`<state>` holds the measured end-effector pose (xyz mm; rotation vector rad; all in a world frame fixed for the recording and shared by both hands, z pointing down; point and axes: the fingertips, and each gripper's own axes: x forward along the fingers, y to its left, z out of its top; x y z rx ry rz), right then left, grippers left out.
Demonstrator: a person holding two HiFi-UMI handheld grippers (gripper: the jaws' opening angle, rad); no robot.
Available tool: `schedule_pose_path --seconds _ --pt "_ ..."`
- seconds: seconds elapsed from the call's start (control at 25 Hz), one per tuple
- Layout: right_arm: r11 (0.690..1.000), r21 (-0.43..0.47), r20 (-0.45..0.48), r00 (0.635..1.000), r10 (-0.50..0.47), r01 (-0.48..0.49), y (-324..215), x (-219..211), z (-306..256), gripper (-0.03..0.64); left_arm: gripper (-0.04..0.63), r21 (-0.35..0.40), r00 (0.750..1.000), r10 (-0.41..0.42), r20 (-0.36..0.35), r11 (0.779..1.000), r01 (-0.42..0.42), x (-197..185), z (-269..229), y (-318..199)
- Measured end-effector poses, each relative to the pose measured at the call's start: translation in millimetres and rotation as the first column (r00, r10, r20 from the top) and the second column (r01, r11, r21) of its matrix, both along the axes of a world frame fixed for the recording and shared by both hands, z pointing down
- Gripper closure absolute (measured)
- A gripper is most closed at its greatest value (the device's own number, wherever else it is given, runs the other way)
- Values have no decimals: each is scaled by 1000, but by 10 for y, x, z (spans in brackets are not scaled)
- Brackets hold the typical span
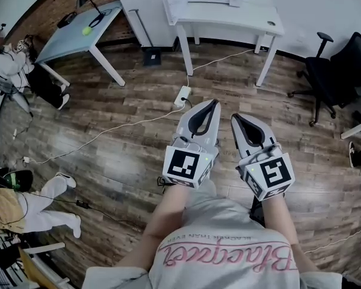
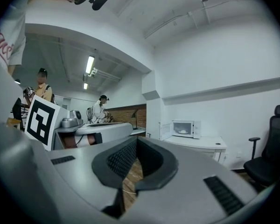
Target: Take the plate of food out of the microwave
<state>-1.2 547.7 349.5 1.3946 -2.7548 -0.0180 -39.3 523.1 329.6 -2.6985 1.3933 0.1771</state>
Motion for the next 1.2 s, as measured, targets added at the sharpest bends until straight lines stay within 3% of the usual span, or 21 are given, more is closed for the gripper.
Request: schedule_pose_path --seconds 0.56,0.88,1.2 --pt "1000 20 -80 997 12 -11 -1102 -438 -18 606 589 10 997 61 39 998 -62 -279 -12 -1092" --pt "999 41 -74 997 26 -23 -1596 -635 -88 606 589 15 995 84 53 996 -85 -417 -70 -1588" --pt "998 36 -30 998 57 -56 -1749 -623 -105 606 589 7 990 123 62 992 -123 -366 -13 -1728"
